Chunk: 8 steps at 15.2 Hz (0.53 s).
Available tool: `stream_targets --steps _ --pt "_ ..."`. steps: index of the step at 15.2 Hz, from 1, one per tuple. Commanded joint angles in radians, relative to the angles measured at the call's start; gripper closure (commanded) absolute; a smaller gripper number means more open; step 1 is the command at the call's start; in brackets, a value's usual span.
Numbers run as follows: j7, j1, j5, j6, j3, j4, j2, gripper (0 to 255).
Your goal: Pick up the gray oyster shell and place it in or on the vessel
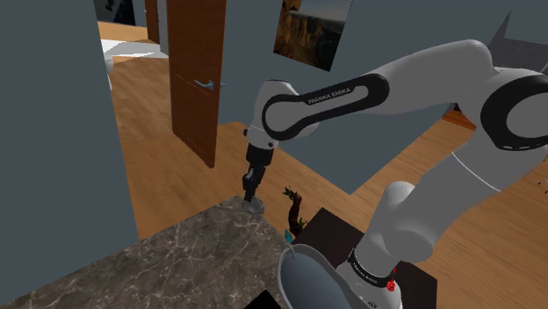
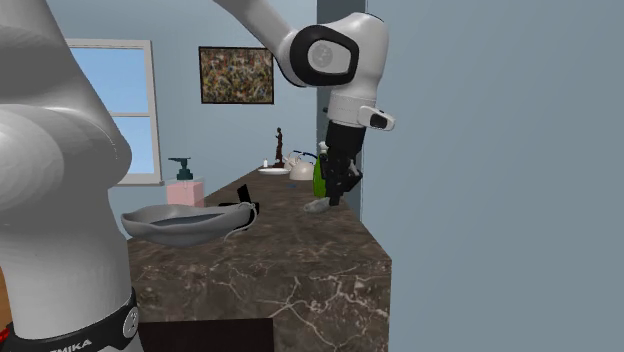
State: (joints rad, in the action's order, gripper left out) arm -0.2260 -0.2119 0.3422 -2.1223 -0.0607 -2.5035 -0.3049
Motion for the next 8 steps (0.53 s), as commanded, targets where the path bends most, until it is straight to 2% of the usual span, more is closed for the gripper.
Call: stream_targets --steps 1,8 --pt "0.008 0.002 -0.006 0.029 0.001 0.013 -0.017 255" --pt "0.035 0.007 -0.022 0.128 0.005 0.072 -0.058 255"
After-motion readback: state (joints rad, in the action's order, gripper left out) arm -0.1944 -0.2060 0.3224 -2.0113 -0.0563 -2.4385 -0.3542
